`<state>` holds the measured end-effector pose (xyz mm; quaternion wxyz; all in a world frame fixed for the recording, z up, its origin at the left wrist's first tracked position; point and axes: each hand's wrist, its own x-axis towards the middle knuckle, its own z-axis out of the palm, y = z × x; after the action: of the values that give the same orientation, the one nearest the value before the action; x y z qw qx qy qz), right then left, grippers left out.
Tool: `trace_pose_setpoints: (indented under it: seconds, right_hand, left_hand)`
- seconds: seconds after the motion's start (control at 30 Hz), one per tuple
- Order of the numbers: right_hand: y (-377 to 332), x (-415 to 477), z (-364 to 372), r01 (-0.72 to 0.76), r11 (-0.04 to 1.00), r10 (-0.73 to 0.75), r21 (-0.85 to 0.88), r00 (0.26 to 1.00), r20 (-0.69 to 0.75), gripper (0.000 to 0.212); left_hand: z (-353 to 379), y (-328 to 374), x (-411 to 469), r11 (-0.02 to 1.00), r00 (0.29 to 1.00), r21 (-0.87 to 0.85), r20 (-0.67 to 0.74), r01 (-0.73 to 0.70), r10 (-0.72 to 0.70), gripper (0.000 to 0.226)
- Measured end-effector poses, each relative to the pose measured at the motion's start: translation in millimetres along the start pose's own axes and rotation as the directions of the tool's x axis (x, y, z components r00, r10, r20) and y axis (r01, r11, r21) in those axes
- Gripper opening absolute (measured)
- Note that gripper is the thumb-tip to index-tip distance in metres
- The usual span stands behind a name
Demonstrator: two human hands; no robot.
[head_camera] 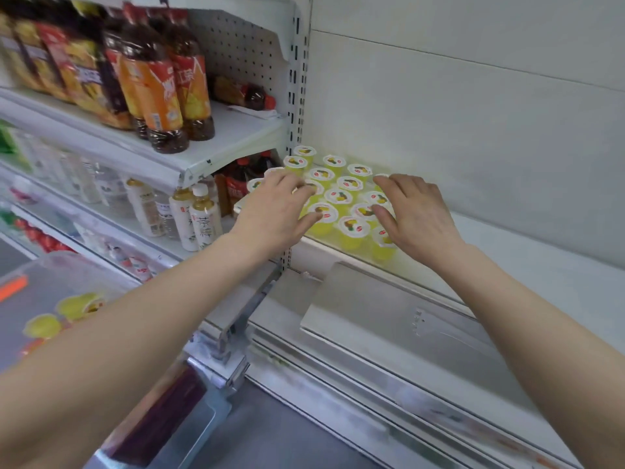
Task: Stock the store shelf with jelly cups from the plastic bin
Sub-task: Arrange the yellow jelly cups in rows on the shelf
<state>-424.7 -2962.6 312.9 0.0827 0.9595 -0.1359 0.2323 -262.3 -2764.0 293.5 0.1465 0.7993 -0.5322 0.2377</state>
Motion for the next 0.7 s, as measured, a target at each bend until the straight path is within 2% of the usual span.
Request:
trace_pose_setpoints:
  seconds: [0.23, 0.37, 0.57, 0.7]
  right_hand:
    - [-113.2, 23.0, 14.9, 0.126, 0.992, -0.125, 0.024, 0.990, -0.065, 0.050]
    - [-193.5, 33.2, 37.9, 0.189, 0.980, -0.184, 0.068, 0.980, -0.075, 0.050]
    - [-306.1, 27.1, 93.4, 0.272, 0.937, -0.271, 0.218, 0.962, -0.037, 0.048]
    - [-367.1, 15.7, 130.7, 0.319, 0.898, -0.348, 0.302, 0.936, 0.046, 0.047]
  left_hand:
    - [-32.5, -107.0, -83.4, 0.995, 0.996, 0.039, 0.021, 0.091, -0.092, 0.053]
    - [-41.1, -170.5, -149.1, 0.980, 0.979, 0.029, 0.062, 0.195, -0.196, 0.051]
    - [-45.8, -245.8, -263.4, 0.916, 0.903, 0.041, 0.154, 0.399, -0.401, 0.047]
    - [-42.9, -275.0, -339.0, 0.839, 0.808, 0.058, 0.240, 0.541, -0.538, 0.035]
